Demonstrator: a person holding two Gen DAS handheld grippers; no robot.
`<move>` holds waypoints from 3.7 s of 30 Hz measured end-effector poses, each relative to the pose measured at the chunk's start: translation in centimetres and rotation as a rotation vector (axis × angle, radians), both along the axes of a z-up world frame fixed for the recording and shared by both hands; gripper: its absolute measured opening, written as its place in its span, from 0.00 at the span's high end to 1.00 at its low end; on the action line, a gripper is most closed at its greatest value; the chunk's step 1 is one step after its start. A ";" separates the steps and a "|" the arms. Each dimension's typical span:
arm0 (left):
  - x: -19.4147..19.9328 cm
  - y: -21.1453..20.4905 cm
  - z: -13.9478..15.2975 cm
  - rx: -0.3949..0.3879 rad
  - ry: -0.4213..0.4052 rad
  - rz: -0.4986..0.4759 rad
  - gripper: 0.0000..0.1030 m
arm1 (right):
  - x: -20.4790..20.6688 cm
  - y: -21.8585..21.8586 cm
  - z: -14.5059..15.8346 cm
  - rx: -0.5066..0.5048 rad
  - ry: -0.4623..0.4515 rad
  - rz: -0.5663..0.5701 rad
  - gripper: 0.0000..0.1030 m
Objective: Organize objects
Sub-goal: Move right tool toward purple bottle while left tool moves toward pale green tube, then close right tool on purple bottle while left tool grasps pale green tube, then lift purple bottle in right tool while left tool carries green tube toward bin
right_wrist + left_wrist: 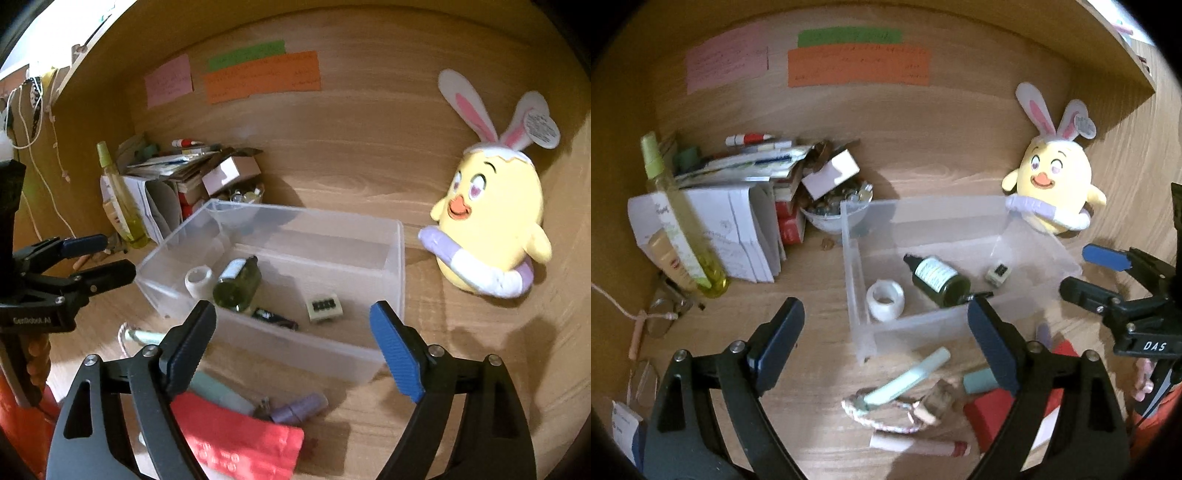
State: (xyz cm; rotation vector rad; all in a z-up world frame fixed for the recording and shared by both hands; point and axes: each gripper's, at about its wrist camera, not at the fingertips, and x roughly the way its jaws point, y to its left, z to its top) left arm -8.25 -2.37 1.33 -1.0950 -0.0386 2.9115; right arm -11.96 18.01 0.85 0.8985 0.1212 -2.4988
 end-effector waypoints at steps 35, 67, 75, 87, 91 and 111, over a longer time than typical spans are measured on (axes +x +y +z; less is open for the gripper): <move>-1.3 0.7 -7.7 -0.017 -0.239 -0.097 0.24 | -0.4 1.0 -7.8 0.041 -0.260 -0.025 0.48; -1.6 1.1 -8.6 0.001 -0.297 -0.207 0.70 | 1.2 0.1 -6.9 0.083 -0.231 0.014 0.61; -2.0 2.2 -8.7 -0.032 -0.282 -0.231 0.75 | 1.4 0.3 -7.2 0.080 -0.246 0.033 0.61; -0.2 0.5 -7.6 0.005 -0.226 -0.162 0.85 | 0.9 -0.5 -8.0 0.046 -0.256 0.045 0.81; 0.4 0.1 -6.9 0.023 -0.199 -0.147 0.85 | 1.3 -0.5 -7.5 0.034 -0.223 0.038 0.82; 2.7 -0.4 -2.3 0.096 -0.032 -0.095 0.85 | 3.0 0.9 -2.5 -0.047 -0.077 0.005 0.82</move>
